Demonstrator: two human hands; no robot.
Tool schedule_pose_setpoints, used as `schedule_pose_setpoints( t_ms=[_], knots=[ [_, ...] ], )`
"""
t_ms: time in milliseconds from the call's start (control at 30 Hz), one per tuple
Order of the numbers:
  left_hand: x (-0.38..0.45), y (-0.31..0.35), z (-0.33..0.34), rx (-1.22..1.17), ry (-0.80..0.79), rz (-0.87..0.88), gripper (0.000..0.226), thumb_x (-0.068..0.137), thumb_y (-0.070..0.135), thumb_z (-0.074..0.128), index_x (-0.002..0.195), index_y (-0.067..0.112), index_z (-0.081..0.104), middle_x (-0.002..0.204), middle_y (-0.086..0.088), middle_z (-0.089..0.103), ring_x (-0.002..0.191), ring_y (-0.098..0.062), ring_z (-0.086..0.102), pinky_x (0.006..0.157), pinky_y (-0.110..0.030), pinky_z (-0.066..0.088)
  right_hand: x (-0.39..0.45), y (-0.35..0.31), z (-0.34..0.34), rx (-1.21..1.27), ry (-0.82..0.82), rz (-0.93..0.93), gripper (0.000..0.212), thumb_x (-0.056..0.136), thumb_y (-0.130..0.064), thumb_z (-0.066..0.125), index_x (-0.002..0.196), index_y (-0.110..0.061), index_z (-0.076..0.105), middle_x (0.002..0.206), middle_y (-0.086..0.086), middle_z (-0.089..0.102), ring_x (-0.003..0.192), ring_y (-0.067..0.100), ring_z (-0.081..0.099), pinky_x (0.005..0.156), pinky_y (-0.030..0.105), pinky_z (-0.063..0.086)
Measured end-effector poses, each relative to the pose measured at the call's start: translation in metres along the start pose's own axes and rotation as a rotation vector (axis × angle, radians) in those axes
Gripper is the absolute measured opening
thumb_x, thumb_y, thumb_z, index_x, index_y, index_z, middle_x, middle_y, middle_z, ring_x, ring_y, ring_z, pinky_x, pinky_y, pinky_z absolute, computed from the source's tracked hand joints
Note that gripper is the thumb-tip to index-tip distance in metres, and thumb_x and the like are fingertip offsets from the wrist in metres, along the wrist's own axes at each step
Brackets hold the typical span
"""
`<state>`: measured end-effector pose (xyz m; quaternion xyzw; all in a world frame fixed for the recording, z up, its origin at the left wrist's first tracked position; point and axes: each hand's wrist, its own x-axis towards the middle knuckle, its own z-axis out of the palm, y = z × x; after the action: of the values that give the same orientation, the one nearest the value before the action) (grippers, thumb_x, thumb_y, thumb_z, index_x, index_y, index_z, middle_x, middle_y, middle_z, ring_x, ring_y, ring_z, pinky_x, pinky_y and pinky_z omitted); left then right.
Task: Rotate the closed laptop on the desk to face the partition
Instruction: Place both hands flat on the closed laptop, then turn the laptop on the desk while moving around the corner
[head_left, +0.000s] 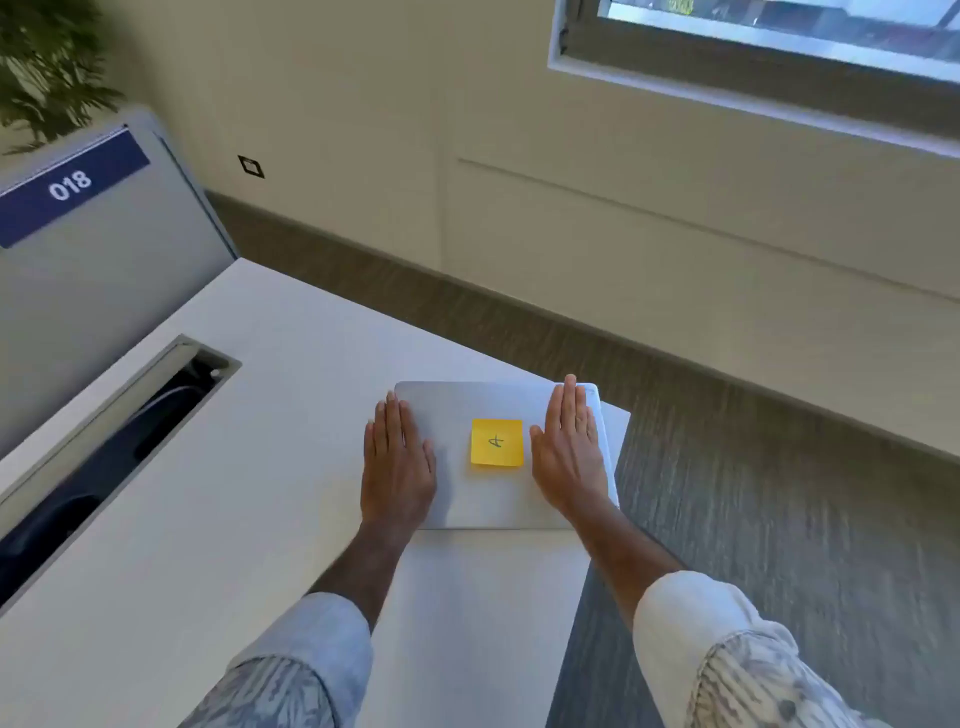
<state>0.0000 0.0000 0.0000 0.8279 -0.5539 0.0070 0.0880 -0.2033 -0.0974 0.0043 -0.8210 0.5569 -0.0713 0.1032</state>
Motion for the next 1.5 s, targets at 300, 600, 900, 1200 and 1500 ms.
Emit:
schedule_pose_setpoints(
  t_ms=[300,600,900,1200,1500],
  knots=[
    [0.030,0.004,0.013,0.102,-0.073,-0.072,0.059,0.102,0.030,0.039,0.146,-0.009,0.033,0.150,-0.032,0.039,0.126,-0.044,0.048,0.111,-0.050,0.037,0.015,0.030,0.014,0.084,-0.010,0.301,0.063,0.106,-0.025,0.028,0.156,0.005,0.004,0.167,0.024,0.001,0.156,0.036,0.003,0.128,0.044,0.008],
    [0.028,0.015,0.006,0.092,-0.174,-0.217,0.057,0.100,0.033,0.045,0.137,-0.009,0.041,0.109,-0.023,0.056,0.093,-0.038,0.056,0.072,-0.046,0.048,0.011,0.020,0.004,-0.078,-0.021,0.414,0.054,0.105,-0.027,0.031,0.146,0.007,0.030,0.132,0.020,0.051,0.112,0.037,0.052,0.085,0.050,0.048],
    [0.024,0.019,0.010,-0.014,-0.132,-0.356,0.045,0.099,0.039,0.040,0.111,-0.003,0.053,0.104,-0.019,0.055,0.092,-0.034,0.056,0.065,-0.041,0.050,0.012,0.021,0.009,-0.058,-0.025,0.505,0.064,0.104,-0.039,0.034,0.150,0.006,0.027,0.133,0.020,0.047,0.114,0.037,0.050,0.078,0.048,0.051],
    [0.031,0.023,0.009,-0.178,-0.105,-0.497,0.058,0.099,0.049,0.044,0.112,-0.007,0.051,0.109,-0.026,0.055,0.097,-0.042,0.056,0.071,-0.047,0.051,0.011,0.022,0.004,-0.003,0.035,0.516,0.050,0.101,-0.039,0.040,0.129,0.002,0.045,0.117,0.015,0.051,0.106,0.032,0.054,0.072,0.043,0.052],
    [0.016,0.011,-0.021,-0.345,-0.016,-0.586,0.055,0.098,0.048,0.046,0.115,-0.005,0.047,0.113,-0.026,0.055,0.105,-0.045,0.057,0.076,-0.049,0.051,0.007,0.003,-0.017,0.068,0.112,0.458,0.040,0.099,-0.037,0.045,0.119,-0.002,0.049,0.110,0.015,0.052,0.101,0.034,0.054,0.072,0.045,0.050]
  ],
)
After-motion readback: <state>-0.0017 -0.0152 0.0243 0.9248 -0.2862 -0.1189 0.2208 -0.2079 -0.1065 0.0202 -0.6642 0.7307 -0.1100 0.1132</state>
